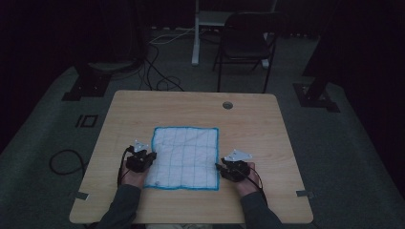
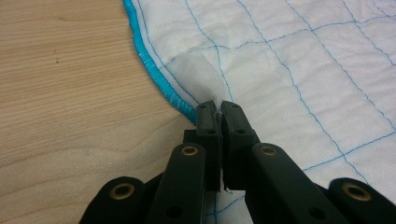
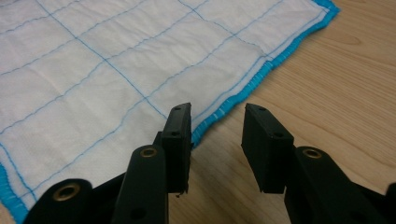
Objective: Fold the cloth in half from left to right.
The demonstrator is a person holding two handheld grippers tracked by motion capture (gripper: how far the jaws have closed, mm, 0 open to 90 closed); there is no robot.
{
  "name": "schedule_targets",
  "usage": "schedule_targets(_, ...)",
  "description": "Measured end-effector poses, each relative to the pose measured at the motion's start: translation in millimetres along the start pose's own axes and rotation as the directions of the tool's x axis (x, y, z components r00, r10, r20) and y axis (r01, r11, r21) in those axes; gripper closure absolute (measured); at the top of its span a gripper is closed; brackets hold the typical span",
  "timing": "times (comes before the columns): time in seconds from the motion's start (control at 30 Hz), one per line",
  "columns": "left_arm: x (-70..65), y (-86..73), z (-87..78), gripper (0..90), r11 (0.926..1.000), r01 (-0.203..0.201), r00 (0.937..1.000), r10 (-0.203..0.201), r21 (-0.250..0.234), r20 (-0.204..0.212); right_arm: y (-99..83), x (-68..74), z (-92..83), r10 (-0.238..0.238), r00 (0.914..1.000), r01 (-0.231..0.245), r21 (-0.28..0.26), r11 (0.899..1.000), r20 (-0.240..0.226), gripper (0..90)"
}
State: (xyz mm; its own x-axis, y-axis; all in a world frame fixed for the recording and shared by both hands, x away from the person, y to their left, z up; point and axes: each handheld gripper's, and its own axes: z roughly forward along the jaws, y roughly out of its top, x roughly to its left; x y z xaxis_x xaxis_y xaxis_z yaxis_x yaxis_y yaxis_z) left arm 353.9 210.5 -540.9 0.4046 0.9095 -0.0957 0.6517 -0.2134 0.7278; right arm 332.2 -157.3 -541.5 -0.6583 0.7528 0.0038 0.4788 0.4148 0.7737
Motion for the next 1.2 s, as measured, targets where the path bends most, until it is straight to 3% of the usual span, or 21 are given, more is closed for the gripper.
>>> schedule_targets(0.13, -1.8, 1.3, -1.2, 88.3, 1.0, -0.001, 1.0, 0.001, -0.005, -0.003, -0.3, -1.4, 0.0, -0.002, 1.0, 0.002, 0.002, 1.0, 0.004, 59.0)
schedule_targets(0.4, -5.5, 12.1, -11.9, 88.4, 0.9979, -0.011, 0.9996, 0.012, -0.063, 0.024, -0.6, -1.6, 0.5, -0.001, 1.0, 0.001, 0.009, 1.0, 0.009, 56.8)
schedule_targets(1.2, -33.7, 42.5, -28.3, 88.3, 0.9863, -0.072, 0.9908, 0.088, -0.149, 0.103, -1.1, -1.4, 1.7, -0.006, 0.9996, 0.006, 0.018, 1.0, 0.027, 60.2)
